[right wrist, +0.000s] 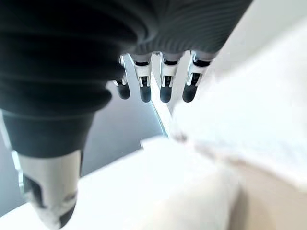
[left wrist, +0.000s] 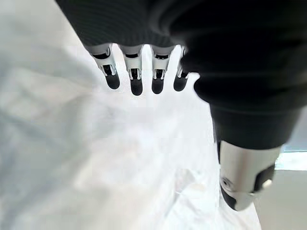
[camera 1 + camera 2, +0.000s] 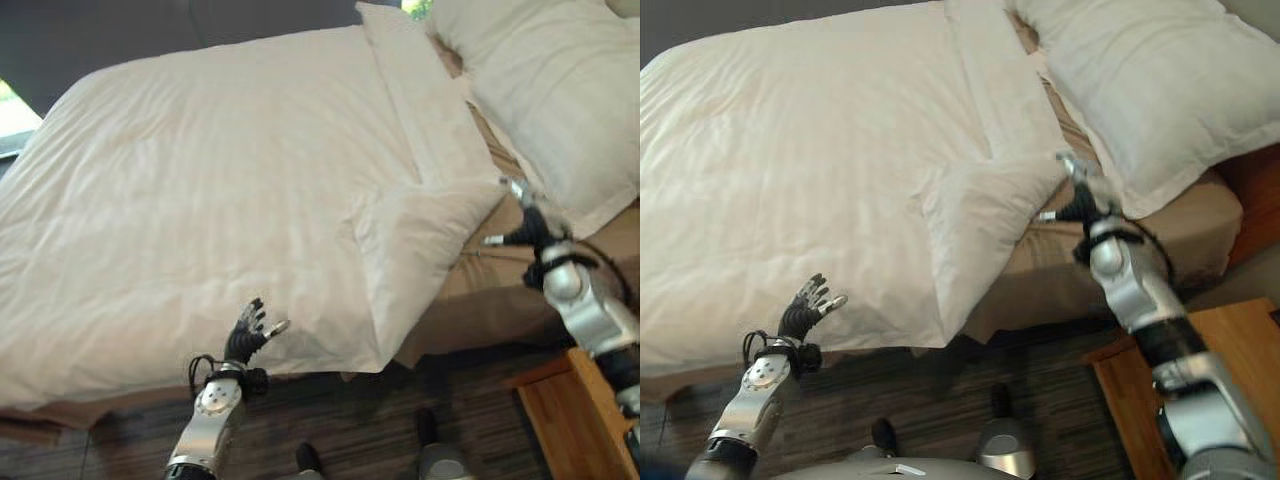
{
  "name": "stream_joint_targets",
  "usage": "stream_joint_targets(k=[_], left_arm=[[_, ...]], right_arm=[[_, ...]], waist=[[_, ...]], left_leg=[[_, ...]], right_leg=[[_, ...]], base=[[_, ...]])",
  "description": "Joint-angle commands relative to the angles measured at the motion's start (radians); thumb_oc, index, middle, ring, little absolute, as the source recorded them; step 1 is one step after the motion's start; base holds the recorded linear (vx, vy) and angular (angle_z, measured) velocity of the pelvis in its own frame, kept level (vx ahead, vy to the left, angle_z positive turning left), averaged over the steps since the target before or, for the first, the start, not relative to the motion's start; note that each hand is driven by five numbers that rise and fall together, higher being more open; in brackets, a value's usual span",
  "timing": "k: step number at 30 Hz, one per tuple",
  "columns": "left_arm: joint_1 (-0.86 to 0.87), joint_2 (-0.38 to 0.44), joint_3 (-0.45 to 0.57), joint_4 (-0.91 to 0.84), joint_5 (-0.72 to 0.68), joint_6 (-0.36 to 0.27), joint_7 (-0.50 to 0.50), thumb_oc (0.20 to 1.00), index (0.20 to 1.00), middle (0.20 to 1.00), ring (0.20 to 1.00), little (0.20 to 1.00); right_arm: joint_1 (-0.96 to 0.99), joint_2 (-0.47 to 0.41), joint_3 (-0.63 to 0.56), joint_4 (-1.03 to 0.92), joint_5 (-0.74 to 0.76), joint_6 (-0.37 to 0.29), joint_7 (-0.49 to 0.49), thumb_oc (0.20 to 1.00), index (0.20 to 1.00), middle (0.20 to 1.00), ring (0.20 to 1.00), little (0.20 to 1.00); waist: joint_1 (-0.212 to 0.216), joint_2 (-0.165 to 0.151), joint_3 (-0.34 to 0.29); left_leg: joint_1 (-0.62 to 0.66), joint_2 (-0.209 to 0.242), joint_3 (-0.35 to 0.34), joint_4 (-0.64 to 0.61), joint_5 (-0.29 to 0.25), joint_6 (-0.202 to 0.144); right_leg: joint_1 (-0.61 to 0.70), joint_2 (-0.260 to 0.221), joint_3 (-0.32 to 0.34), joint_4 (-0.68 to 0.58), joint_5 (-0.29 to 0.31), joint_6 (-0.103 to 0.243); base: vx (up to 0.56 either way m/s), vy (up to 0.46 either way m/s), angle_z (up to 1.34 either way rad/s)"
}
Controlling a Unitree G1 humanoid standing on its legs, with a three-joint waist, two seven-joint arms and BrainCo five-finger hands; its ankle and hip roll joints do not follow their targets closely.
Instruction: Making the bed.
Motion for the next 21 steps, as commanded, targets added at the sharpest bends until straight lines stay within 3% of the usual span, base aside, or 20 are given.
stream_joint_targets(k=[1, 4, 8, 12, 13, 15, 17, 18, 21], left_arm=[[-0.052, 0.082, 0.039, 0.018, -0.092, -0.088, 0.028, 1.000, 1.000, 1.000, 1.000, 1.000], [-0.076, 0.057, 0.003, 0.050, -0.117, -0.110, 0.028, 1.000, 1.000, 1.000, 1.000, 1.000], [-0.088, 0.048, -0.024, 0.067, -0.144, -0.122, 0.019, 1.000, 1.000, 1.000, 1.000, 1.000], [-0.108, 0.059, -0.045, 0.096, -0.163, -0.128, 0.025, 1.000, 1.000, 1.000, 1.000, 1.000], [-0.115, 0.055, -0.059, 0.105, -0.168, -0.124, 0.018, 1.000, 1.000, 1.000, 1.000, 1.000], [-0.128, 0.051, -0.080, 0.116, -0.175, -0.119, 0.010, 1.000, 1.000, 1.000, 1.000, 1.000], [-0.153, 0.040, -0.108, 0.151, -0.170, -0.104, 0.003, 1.000, 1.000, 1.000, 1.000, 1.000], [-0.153, 0.039, -0.109, 0.152, -0.170, -0.105, 0.002, 1.000, 1.000, 1.000, 1.000, 1.000], [-0.162, 0.017, -0.152, 0.209, -0.126, -0.077, -0.012, 1.000, 1.000, 1.000, 1.000, 1.000]], right_arm=[[-0.340, 0.019, 0.157, 0.084, -0.046, -0.026, -0.043, 1.000, 1.000, 1.000, 1.000, 1.000], [-0.511, 0.072, 0.251, 0.146, -0.045, -0.023, -0.063, 1.000, 1.000, 1.000, 1.000, 1.000], [-0.615, 0.138, 0.332, 0.296, 0.006, -0.029, -0.064, 1.000, 1.000, 1.000, 1.000, 1.000], [-0.678, 0.147, 0.350, 0.380, 0.073, -0.030, -0.093, 1.000, 1.000, 1.000, 1.000, 1.000], [-0.679, 0.151, 0.355, 0.395, 0.082, -0.029, -0.092, 1.000, 1.000, 1.000, 1.000, 1.000], [-0.698, 0.168, 0.358, 0.422, 0.092, -0.023, -0.098, 1.000, 1.000, 1.000, 1.000, 1.000], [-0.697, 0.185, 0.351, 0.451, 0.110, -0.017, -0.102, 1.000, 1.000, 1.000, 1.000, 1.000], [-0.697, 0.185, 0.351, 0.451, 0.110, -0.017, -0.102, 1.000, 1.000, 1.000, 1.000, 1.000], [-0.653, 0.226, 0.321, 0.473, 0.119, -0.011, -0.112, 1.000, 1.000, 1.000, 1.000, 1.000]], waist=[[0.033, -0.101, 0.021], [0.049, -0.071, 0.054], [0.070, -0.048, 0.081], [0.103, -0.035, 0.127], [0.102, -0.033, 0.141], [0.098, -0.040, 0.177], [0.086, -0.036, 0.197], [0.086, -0.036, 0.196], [0.078, 0.013, 0.194]], left_leg=[[0.062, 0.036, 0.024, 0.006, -0.066, -0.113], [0.003, 0.083, 0.004, 0.006, -0.007, -0.145], [-0.050, 0.115, -0.036, 0.006, 0.040, -0.162], [-0.106, 0.103, -0.077, 0.006, 0.083, -0.160], [-0.105, 0.085, -0.064, 0.031, 0.070, -0.147], [-0.133, 0.036, -0.036, 0.170, -0.036, -0.119], [-0.156, -0.001, -0.009, 0.237, -0.091, -0.105], [-0.157, -0.001, -0.010, 0.238, -0.091, -0.104], [-0.152, -0.032, -0.009, 0.161, -0.062, -0.099]], right_leg=[[-0.039, -0.091, -0.012, 0.013, -0.083, 0.035], [-0.062, -0.052, -0.021, 0.013, -0.101, 0.011], [-0.070, -0.021, -0.051, 0.013, -0.121, -0.015], [-0.084, -0.006, -0.087, 0.013, -0.133, -0.035], [-0.086, -0.011, -0.105, 0.013, -0.136, -0.040], [-0.097, -0.031, -0.138, 0.022, -0.139, -0.053], [-0.125, -0.035, -0.161, 0.022, -0.137, -0.056], [-0.125, -0.035, -0.161, 0.022, -0.137, -0.056], [-0.155, -0.028, -0.185, 0.020, -0.121, -0.053]], base=[[-0.01, -0.244, -0.13], [-0.01, -0.261, -0.19], [-0.02, -0.193, 0.17], [-0.08, -0.168, 0.27], [-0.19, -0.256, 0.32], [-0.21, -0.221, 0.58], [-0.18, -0.191, 0.61], [-0.04, -0.068, 0.66], [-0.01, 0.020, 0.40]])
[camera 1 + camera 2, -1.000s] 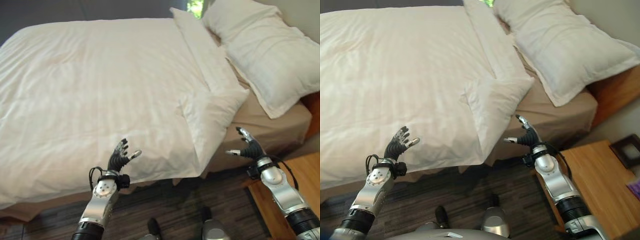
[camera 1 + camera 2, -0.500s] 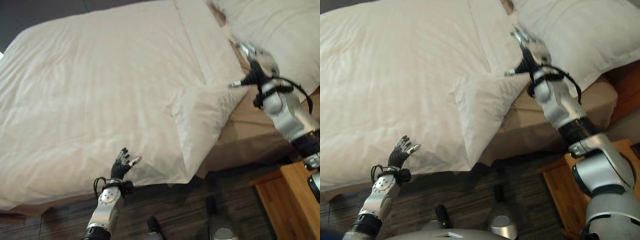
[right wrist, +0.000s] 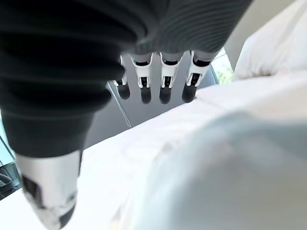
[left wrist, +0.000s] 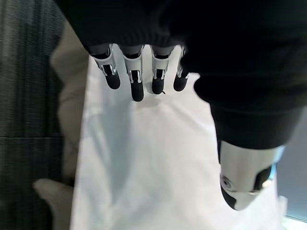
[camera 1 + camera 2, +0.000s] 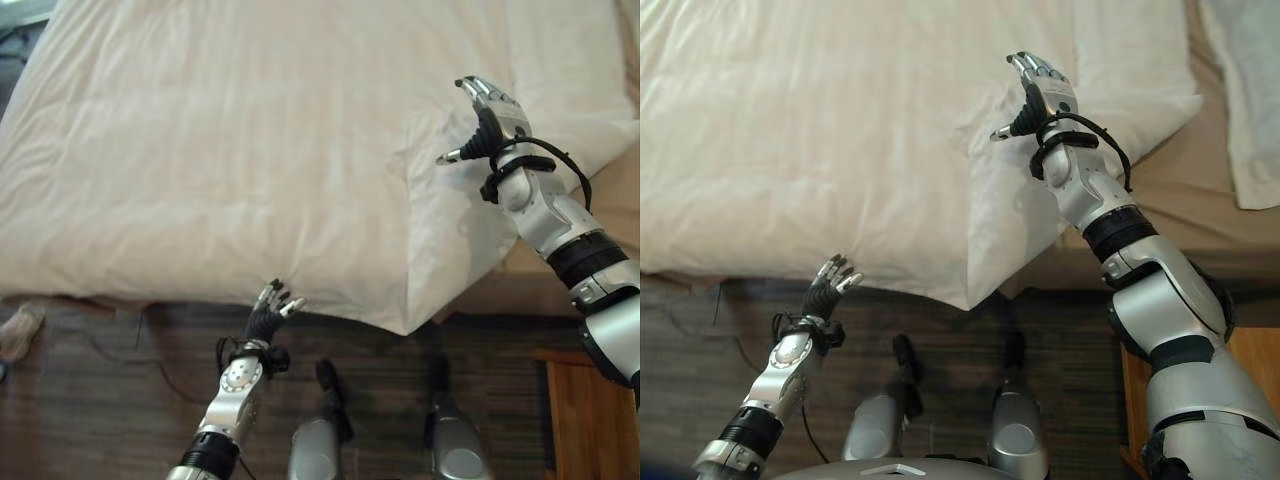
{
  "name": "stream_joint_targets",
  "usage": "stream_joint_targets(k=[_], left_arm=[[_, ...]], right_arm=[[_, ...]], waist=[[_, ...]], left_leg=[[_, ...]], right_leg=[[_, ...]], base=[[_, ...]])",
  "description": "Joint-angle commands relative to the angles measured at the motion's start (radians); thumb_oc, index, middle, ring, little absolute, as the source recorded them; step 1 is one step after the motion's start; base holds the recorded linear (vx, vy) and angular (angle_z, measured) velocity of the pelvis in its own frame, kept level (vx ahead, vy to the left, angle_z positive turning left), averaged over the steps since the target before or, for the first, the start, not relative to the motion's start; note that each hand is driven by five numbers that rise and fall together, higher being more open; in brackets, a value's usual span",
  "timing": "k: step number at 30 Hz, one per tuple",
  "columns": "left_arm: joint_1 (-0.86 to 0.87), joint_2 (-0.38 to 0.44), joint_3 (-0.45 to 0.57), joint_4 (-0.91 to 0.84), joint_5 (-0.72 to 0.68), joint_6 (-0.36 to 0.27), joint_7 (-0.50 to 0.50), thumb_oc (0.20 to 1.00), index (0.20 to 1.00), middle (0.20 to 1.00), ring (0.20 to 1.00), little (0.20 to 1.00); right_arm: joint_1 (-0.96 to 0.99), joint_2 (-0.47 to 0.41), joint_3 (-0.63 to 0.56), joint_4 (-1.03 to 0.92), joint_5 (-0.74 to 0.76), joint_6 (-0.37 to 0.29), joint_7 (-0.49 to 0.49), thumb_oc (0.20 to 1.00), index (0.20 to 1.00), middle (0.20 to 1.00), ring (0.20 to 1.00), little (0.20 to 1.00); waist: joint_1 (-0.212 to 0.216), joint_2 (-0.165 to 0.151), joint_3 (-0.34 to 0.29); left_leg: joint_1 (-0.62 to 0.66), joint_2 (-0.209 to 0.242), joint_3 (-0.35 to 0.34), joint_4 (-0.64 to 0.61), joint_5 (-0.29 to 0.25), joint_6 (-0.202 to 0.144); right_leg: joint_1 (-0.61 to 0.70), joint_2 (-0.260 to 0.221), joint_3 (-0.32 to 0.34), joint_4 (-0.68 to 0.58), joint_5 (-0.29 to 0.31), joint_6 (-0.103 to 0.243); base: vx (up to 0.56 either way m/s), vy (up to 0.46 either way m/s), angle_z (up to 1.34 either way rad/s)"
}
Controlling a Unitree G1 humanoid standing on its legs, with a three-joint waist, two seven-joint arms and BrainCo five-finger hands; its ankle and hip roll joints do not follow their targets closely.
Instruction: Making the bed.
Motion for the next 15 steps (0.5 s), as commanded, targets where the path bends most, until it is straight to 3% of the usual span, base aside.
stream_joint_targets(k=[1, 4, 5, 6, 11, 15], left_arm=[[-0.035, 0.046, 0.007, 0.018, 0.029, -0.019, -0.008, 1.000, 1.000, 1.000, 1.000, 1.000], [-0.041, 0.045, 0.002, 0.016, 0.027, -0.022, -0.017, 1.000, 1.000, 1.000, 1.000, 1.000], [-0.041, 0.047, 0.000, 0.006, 0.023, -0.023, -0.021, 1.000, 1.000, 1.000, 1.000, 1.000], [-0.043, 0.047, 0.000, -0.003, 0.023, -0.024, -0.025, 1.000, 1.000, 1.000, 1.000, 1.000], [-0.056, 0.044, -0.007, 0.005, 0.025, -0.023, -0.021, 1.000, 1.000, 1.000, 1.000, 1.000], [-0.070, 0.035, -0.012, 0.035, 0.022, -0.008, -0.022, 1.000, 1.000, 1.000, 1.000, 1.000]], right_arm=[[-0.125, 0.034, 0.010, 0.050, 0.020, -0.016, -0.056, 1.000, 1.000, 1.000, 1.000, 1.000], [-0.096, 0.050, 0.009, 0.059, 0.010, -0.012, -0.055, 1.000, 1.000, 1.000, 1.000, 1.000], [-0.086, 0.055, 0.011, 0.052, 0.003, -0.010, -0.050, 0.332, 0.332, 0.332, 0.332, 0.332], [-0.076, 0.059, 0.014, 0.049, -0.006, -0.009, -0.044, 0.222, 0.222, 0.222, 0.222, 0.222], [-0.038, 0.065, 0.006, 0.043, -0.015, -0.001, -0.031, 0.200, 0.200, 0.200, 0.200, 0.200], [0.017, 0.021, -0.016, 0.007, -0.025, 0.012, -0.017, 0.200, 0.200, 0.200, 0.200, 0.200]], waist=[[-0.020, -0.073, 0.013], [-0.029, -0.056, 0.005], [-0.036, -0.049, 0.003], [-0.040, -0.043, 0.000], [-0.064, -0.039, -0.013], [-0.092, -0.057, -0.037]], left_leg=[[0.165, -0.021, -0.005, 0.050, -0.233, -0.155], [0.177, -0.022, 0.005, 0.002, -0.217, -0.156], [0.189, -0.022, 0.010, -0.019, -0.215, -0.156], [0.194, -0.022, 0.011, -0.028, -0.213, -0.156], [0.234, -0.015, 0.027, -0.058, -0.219, -0.156], [0.272, -0.029, 0.041, -0.060, -0.254, -0.143]], right_leg=[[0.002, -0.011, -0.016, -0.047, -0.084, -0.011], [-0.015, -0.013, -0.018, -0.046, -0.068, -0.006], [-0.017, -0.012, -0.012, -0.044, -0.063, -0.005], [-0.020, -0.013, -0.010, -0.043, -0.061, -0.004], [-0.014, -0.015, 0.000, -0.044, -0.052, 0.002], [0.001, -0.017, 0.010, -0.041, -0.046, 0.009]], base=[[-0.07, 0.055, 0.04], [-0.03, 0.048, 0.14], [0.00, 0.058, 0.16], [-0.01, 0.074, 0.07], [-0.01, 0.075, -0.08], [0.00, 0.053, -0.10]])
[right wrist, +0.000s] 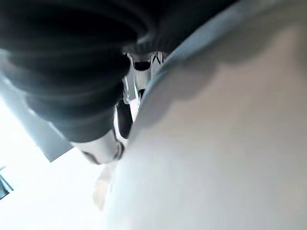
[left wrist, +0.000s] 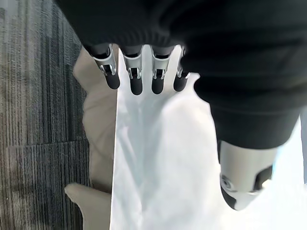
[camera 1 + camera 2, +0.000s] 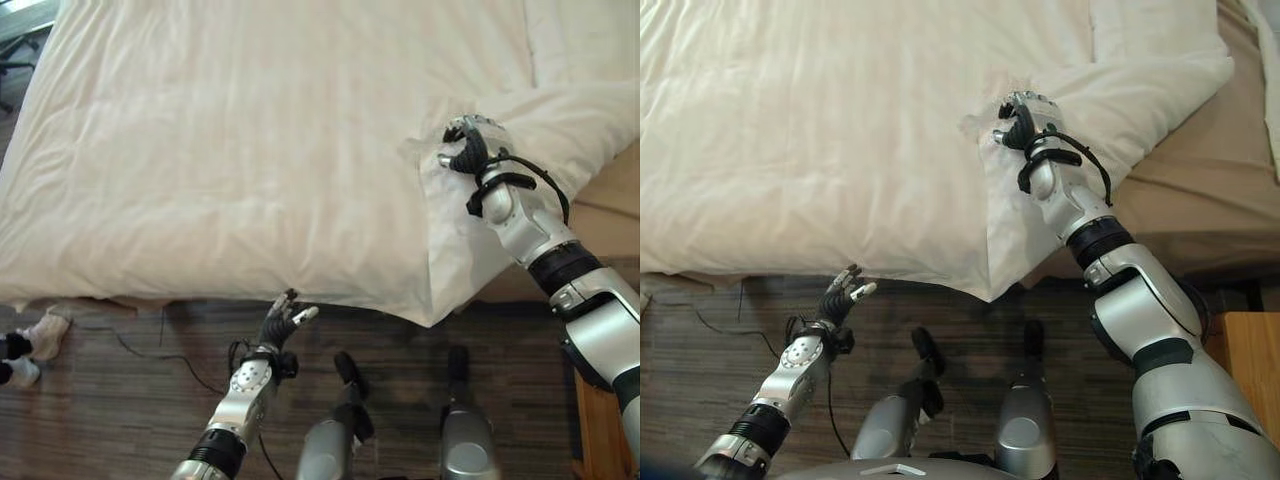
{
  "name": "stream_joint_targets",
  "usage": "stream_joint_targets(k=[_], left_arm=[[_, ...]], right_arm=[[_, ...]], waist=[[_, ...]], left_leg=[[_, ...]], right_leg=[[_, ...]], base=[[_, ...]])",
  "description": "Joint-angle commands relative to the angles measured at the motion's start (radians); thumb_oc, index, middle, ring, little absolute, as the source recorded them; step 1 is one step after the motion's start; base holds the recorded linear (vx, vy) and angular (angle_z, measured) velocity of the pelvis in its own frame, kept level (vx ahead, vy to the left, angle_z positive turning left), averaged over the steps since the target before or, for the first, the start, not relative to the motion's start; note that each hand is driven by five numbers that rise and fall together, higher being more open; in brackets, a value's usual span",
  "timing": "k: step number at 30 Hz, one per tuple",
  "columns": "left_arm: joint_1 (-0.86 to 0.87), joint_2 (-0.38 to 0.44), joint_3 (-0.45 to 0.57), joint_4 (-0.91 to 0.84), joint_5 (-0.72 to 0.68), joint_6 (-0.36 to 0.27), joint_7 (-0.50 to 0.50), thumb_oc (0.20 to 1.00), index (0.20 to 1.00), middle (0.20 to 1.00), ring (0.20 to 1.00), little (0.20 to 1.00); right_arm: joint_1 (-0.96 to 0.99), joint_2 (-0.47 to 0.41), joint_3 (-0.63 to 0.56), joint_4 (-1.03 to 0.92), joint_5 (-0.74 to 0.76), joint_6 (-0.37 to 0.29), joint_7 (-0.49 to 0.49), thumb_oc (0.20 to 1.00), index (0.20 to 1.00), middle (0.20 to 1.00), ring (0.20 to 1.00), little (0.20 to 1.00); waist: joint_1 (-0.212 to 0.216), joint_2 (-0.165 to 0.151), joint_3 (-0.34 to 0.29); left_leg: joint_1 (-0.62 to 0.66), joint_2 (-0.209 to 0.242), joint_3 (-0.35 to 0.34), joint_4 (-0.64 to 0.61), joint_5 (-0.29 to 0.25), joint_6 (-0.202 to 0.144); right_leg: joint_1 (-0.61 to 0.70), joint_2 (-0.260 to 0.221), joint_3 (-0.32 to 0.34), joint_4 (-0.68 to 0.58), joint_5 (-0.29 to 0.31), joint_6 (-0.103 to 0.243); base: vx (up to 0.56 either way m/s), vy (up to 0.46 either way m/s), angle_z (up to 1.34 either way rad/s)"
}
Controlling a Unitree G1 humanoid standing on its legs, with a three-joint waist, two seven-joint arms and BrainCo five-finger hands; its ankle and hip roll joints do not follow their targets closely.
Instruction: Making the bed.
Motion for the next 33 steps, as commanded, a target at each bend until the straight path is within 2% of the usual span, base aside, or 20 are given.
stream_joint_targets(k=[1, 4, 12, 16, 17, 19, 21, 23, 24, 28, 29, 30, 31, 33], left_arm=[[-0.040, 0.039, 0.006, 0.018, 0.016, -0.019, -0.007, 1.000, 1.000, 1.000, 1.000, 1.000], [-0.033, 0.032, 0.007, 0.029, 0.027, -0.004, -0.014, 1.000, 1.000, 1.000, 1.000, 1.000], [-0.032, 0.017, 0.035, 0.055, 0.027, 0.015, -0.020, 1.000, 1.000, 1.000, 1.000, 1.000], [-0.031, 0.017, 0.034, 0.055, 0.027, 0.015, -0.020, 1.000, 1.000, 1.000, 1.000, 1.000], [-0.022, 0.006, 0.056, 0.069, 0.039, 0.024, -0.029, 1.000, 1.000, 1.000, 1.000, 1.000], [-0.019, 0.004, 0.054, 0.068, 0.038, 0.025, -0.031, 1.000, 1.000, 1.000, 1.000, 1.000], [-0.010, -0.013, 0.064, 0.075, 0.046, 0.030, -0.034, 1.000, 1.000, 1.000, 1.000, 1.000], [-0.010, -0.012, 0.063, 0.075, 0.046, 0.030, -0.034, 1.000, 1.000, 1.000, 1.000, 1.000], [-0.001, -0.025, 0.080, 0.084, 0.054, 0.035, -0.037, 1.000, 1.000, 1.000, 1.000, 1.000], [0.012, -0.033, 0.105, 0.085, 0.058, 0.042, -0.042, 1.000, 1.000, 1.000, 1.000, 1.000], [0.016, -0.036, 0.108, 0.083, 0.060, 0.045, -0.044, 1.000, 1.000, 1.000, 1.000, 1.000], [0.017, -0.036, 0.106, 0.083, 0.060, 0.045, -0.044, 1.000, 1.000, 1.000, 1.000, 1.000], [0.019, -0.039, 0.111, 0.086, 0.065, 0.046, -0.045, 1.000, 1.000, 1.000, 1.000, 1.000], [0.015, -0.047, 0.115, 0.097, 0.074, 0.051, -0.043, 1.000, 1.000, 1.000, 1.000, 1.000]], right_arm=[[-0.016, -0.010, -0.006, -0.023, -0.022, 0.002, -0.003, 0.200, 0.200, 0.200, 0.200, 0.200], [0.056, -0.065, -0.061, -0.053, -0.013, 0.010, -0.004, 0.200, 0.200, 0.200, 0.200, 0.200], [0.264, -0.136, -0.189, -0.122, 0.008, 0.007, -0.001, 0.200, 0.200, 0.200, 0.200, 0.200], [0.268, -0.137, -0.192, -0.125, 0.008, 0.007, 0.000, 0.200, 0.200, 0.200, 0.200, 0.200], [0.389, -0.186, -0.255, -0.161, 0.014, -0.003, 0.017, 0.200, 0.200, 0.200, 0.200, 0.200], [0.432, -0.195, -0.281, -0.186, 0.011, -0.002, 0.021, 0.200, 0.200, 0.200, 0.200, 0.200], [0.538, -0.219, -0.333, -0.222, 0.000, -0.007, 0.036, 0.200, 0.200, 0.200, 0.200, 0.200], [0.541, -0.219, -0.336, -0.225, 0.000, -0.006, 0.037, 0.200, 0.200, 0.200, 0.200, 0.200], [0.648, -0.254, -0.387, -0.242, -0.031, -0.012, 0.051, 0.200, 0.200, 0.200, 0.200, 0.200], [0.807, -0.284, -0.475, -0.226, -0.079, -0.004, 0.069, 0.200, 0.200, 0.200, 0.200, 0.200], [0.844, -0.281, -0.497, -0.221, -0.082, -0.001, 0.071, 0.316, 0.316, 0.316, 0.316, 0.316], [0.848, -0.281, -0.500, -0.223, -0.082, 0.000, 0.072, 0.316, 0.316, 0.316, 0.316, 0.316], [0.877, -0.281, -0.518, -0.212, -0.087, 0.001, 0.073, 1.000, 1.000, 1.000, 1.000, 1.000], [0.943, -0.268, -0.551, -0.189, -0.100, 0.012, 0.082, 1.000, 1.000, 1.000, 1.000, 1.000]], waist=[[-0.013, -0.107, -0.044], [-0.037, -0.121, -0.055], [-0.077, -0.153, -0.075], [-0.075, -0.154, -0.076], [-0.113, -0.168, -0.082], [-0.113, -0.174, -0.088], [-0.135, -0.183, -0.093], [-0.133, -0.185, -0.097], [-0.151, -0.191, -0.106], [-0.170, -0.202, -0.113], [-0.174, -0.204, -0.115], [-0.172, -0.204, -0.116], [-0.177, -0.207, -0.119], [-0.185, -0.215, -0.125]], left_leg=[[0.200, 0.018, 0.028, 0.017, -0.167, -0.106], [0.221, 0.004, 0.039, 0.016, -0.191, -0.094], [0.242, -0.019, 0.049, 0.017, -0.210, -0.076], [0.242, -0.020, 0.050, 0.017, -0.210, -0.076], [0.264, -0.027, 0.065, 0.021, -0.223, -0.072], [0.264, -0.030, 0.070, 0.021, -0.220, -0.070], [0.279, -0.031, 0.080, 0.026, -0.231, -0.068], [0.273, -0.032, 0.081, 0.027, -0.227, -0.068], [0.286, -0.032, 0.088, 0.030, -0.238, -0.067], [0.297, -0.031, 0.100, 0.033, -0.242, -0.067], [0.299, -0.030, 0.102, 0.034, -0.243, -0.067], [0.299, -0.030, 0.102, 0.034, -0.243, -0.067], [0.301, -0.029, 0.104, 0.035, -0.243, -0.067], [0.305, -0.027, 0.106, 0.035, -0.246, -0.066]], right_leg=[[-0.052, 0.011, 0.005, 0.024, -0.094, -0.040], [-0.050, 0.003, 0.013, 0.030, -0.080, -0.032], [-0.062, -0.019, 0.033, 0.041, -0.049, -0.022], [-0.062, -0.019, 0.033, 0.041, -0.048, -0.021], [-0.055, -0.029, 0.044, 0.039, -0.040, -0.013], [-0.059, -0.032, 0.047, 0.038, -0.034, -0.013], [-0.050, -0.035, 0.050, 0.038, -0.034, -0.008], [-0.056, -0.036, 0.052, 0.038, -0.031, -0.009], [-0.046, -0.036, 0.054, 0.037, -0.035, -0.004], [-0.039, -0.033, 0.056, 0.033, -0.036, -0.002], [-0.038, -0.032, 0.055, 0.033, -0.036, -0.001], [-0.038, -0.032, 0.056, 0.033, -0.036, -0.001], [-0.037, -0.032, 0.055, 0.033, -0.036, 0.000], [-0.035, -0.032, 0.053, 0.032, -0.036, 0.002]], base=[[-0.03, 0.058, -0.21], [-0.05, 0.079, -0.16], [-0.05, 0.042, -0.08], [-0.01, 0.017, -0.02], [-0.03, 0.056, -0.06], [-0.04, 0.038, -0.01], [-0.02, 0.014, -0.19], [-0.01, -0.004, -0.17], [0.01, -0.002, -0.09], [-0.02, -0.011, -0.09], [0.00, -0.010, -0.04], [-0.01, -0.011, -0.03], [-0.01, -0.019, -0.08], [-0.01, -0.029, -0.10]])
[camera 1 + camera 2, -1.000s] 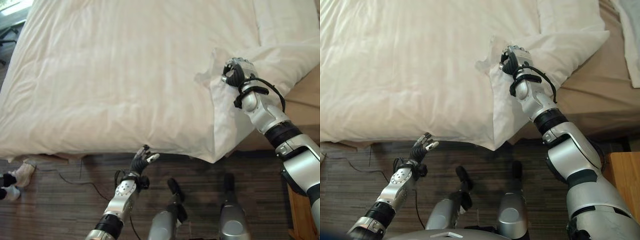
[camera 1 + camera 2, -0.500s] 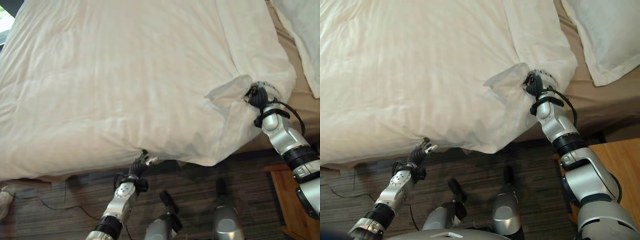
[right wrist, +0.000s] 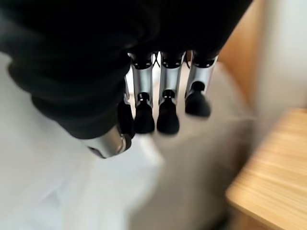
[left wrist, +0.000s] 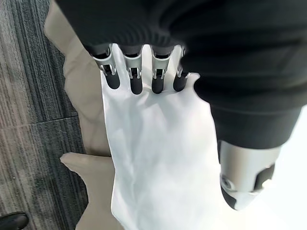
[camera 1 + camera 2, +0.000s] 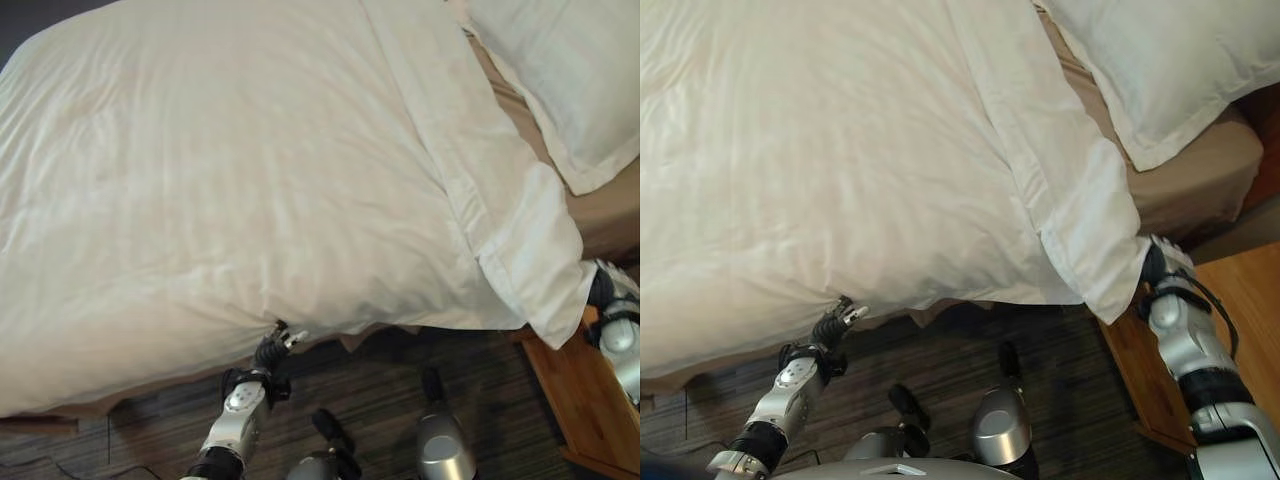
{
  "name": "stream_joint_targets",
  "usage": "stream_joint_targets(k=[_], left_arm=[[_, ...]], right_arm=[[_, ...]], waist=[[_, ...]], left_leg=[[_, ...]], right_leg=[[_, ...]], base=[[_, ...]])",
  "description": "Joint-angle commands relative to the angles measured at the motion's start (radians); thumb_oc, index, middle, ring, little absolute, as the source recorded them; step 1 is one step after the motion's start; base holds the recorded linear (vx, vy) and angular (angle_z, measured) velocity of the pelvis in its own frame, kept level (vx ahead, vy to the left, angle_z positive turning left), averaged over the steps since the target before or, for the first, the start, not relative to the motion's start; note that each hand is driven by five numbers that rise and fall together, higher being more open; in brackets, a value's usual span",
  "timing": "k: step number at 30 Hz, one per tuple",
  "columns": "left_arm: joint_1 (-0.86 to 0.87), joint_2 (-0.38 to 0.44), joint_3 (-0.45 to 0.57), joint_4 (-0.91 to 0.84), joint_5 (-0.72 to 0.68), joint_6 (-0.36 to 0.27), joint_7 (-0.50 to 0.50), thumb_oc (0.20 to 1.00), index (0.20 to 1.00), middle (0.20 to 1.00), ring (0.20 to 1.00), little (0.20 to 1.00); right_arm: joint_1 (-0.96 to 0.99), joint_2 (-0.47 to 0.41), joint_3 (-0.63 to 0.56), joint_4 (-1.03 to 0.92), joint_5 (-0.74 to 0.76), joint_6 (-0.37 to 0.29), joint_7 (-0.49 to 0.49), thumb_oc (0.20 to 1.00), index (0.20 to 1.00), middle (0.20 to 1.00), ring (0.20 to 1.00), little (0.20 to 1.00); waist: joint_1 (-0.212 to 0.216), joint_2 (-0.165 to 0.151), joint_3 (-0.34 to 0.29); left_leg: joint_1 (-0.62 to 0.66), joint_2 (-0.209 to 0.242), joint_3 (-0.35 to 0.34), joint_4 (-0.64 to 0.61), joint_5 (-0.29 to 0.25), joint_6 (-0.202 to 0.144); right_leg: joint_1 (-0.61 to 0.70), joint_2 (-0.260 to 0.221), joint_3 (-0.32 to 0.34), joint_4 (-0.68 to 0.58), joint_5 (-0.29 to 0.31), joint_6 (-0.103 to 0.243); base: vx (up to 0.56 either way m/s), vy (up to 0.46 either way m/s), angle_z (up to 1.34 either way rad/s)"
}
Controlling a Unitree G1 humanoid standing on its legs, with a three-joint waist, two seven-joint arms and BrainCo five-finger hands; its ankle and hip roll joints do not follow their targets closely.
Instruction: Making the bed.
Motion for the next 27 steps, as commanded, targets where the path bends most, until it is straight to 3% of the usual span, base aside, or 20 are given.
stream_joint_targets(k=[1, 6, 8, 11, 12, 13, 14, 15, 19, 27], left_arm=[[-0.051, -0.021, 0.032, 0.009, 0.043, -0.021, -0.020, 1.000, 1.000, 1.000, 1.000, 1.000], [-0.041, -0.037, 0.038, -0.003, 0.029, -0.013, -0.011, 1.000, 1.000, 1.000, 1.000, 1.000], [-0.013, -0.038, 0.044, -0.022, 0.030, 0.002, -0.018, 1.000, 1.000, 1.000, 1.000, 1.000], [-0.018, -0.050, 0.039, -0.016, 0.036, 0.004, -0.019, 1.000, 1.000, 1.000, 1.000, 1.000], [-0.034, -0.056, 0.024, -0.011, 0.035, 0.003, -0.016, 1.000, 1.000, 1.000, 1.000, 1.000], [-0.044, -0.063, 0.014, -0.006, 0.038, 0.007, -0.016, 1.000, 1.000, 1.000, 1.000, 1.000], [-0.051, -0.062, 0.018, 0.001, 0.044, 0.013, -0.019, 1.000, 1.000, 1.000, 1.000, 1.000], [-0.058, -0.053, 0.025, 0.004, 0.044, 0.016, -0.022, 1.000, 1.000, 1.000, 1.000, 1.000], [-0.067, -0.037, 0.039, -0.003, 0.020, 0.023, -0.035, 1.000, 1.000, 1.000, 1.000, 1.000], [-0.059, -0.038, 0.008, -0.012, -0.015, -0.009, -0.056, 1.000, 1.000, 1.000, 1.000, 1.000]], right_arm=[[0.005, 0.005, -0.004, 0.051, -0.063, 0.007, -0.003, 1.000, 1.000, 1.000, 1.000, 1.000], [0.079, 0.038, -0.036, 0.224, -0.197, 0.097, -0.015, 1.000, 1.000, 1.000, 1.000, 1.000], [0.098, 0.027, -0.098, 0.204, -0.207, 0.115, -0.028, 1.000, 1.000, 1.000, 1.000, 1.000], [0.082, 0.050, -0.153, 0.093, -0.088, 0.094, -0.067, 1.000, 1.000, 1.000, 1.000, 1.000], [0.060, 0.109, -0.167, 0.056, 0.141, 0.041, -0.093, 0.947, 0.947, 0.947, 0.947, 0.947], [0.046, 0.167, -0.189, 0.024, 0.378, -0.014, -0.079, 0.467, 0.467, 0.467, 0.467, 0.467], [0.036, 0.189, -0.202, -0.029, 0.534, -0.066, -0.052, 0.369, 0.369, 0.369, 0.369, 0.369], [0.023, 0.208, -0.210, -0.069, 0.663, -0.103, -0.027, 0.200, 0.200, 0.200, 0.200, 0.200], [-0.067, 0.326, -0.221, -0.148, 1.012, -0.215, 0.020, 0.200, 0.200, 0.200, 0.200, 0.200], [-0.276, 0.400, -0.200, -0.189, 1.262, -0.350, 0.005, 0.200, 0.200, 0.200, 0.200, 0.200]], waist=[[-0.007, -0.084, -0.053], [-0.006, -0.089, -0.069], [-0.005, -0.089, -0.079], [-0.008, -0.090, -0.083], [-0.009, -0.093, -0.085], [-0.011, -0.095, -0.085], [-0.013, -0.098, -0.085], [-0.013, -0.099, -0.083], [-0.004, -0.092, -0.075], [0.040, -0.064, -0.051]], left_leg=[[0.143, 0.008, -0.004, 0.041, -0.161, -0.042], [0.151, 0.006, -0.001, 0.045, -0.171, -0.037], [0.154, 0.005, -0.004, 0.047, -0.173, -0.036], [0.160, 0.003, -0.001, 0.046, -0.174, -0.032], [0.162, 0.001, 0.001, 0.045, -0.173, -0.031], [0.163, 0.002, 0.002, 0.044, -0.172, -0.031], [0.164, 0.002, 0.003, 0.044, -0.169, -0.033], [0.164, 0.005, 0.007, 0.044, -0.167, -0.036], [0.167, 0.014, 0.015, 0.039, -0.159, -0.047], [0.144, 0.024, 0.000, 0.035, -0.133, -0.065]], right_leg=[[-0.111, 0.012, -0.054, 0.027, -0.021, -0.031], [-0.103, 0.013, -0.057, 0.025, -0.024, -0.028], [-0.098, 0.010, -0.060, 0.024, -0.024, -0.026], [-0.098, 0.012, -0.055, 0.025, -0.020, -0.025], [-0.098, 0.014, -0.050, 0.025, -0.019, -0.026], [-0.098, 0.016, -0.047, 0.025, -0.017, -0.028], [-0.100, 0.019, -0.044, 0.026, -0.016, -0.029], [-0.100, 0.020, -0.042, 0.026, -0.016, -0.030], [-0.103, 0.024, -0.042, 0.024, -0.017, -0.032], [-0.111, 0.018, -0.061, 0.021, -0.012, -0.035]], base=[[-0.01, -0.016, -0.07], [0.01, -0.014, -0.06], [0.03, 0.005, -0.03], [0.01, 0.013, -0.05], [0.00, 0.000, 0.00], [0.01, -0.002, -0.04], [0.00, -0.001, -0.07], [0.00, 0.001, -0.05], [0.00, -0.001, -0.01], [0.02, -0.031, 0.00]])
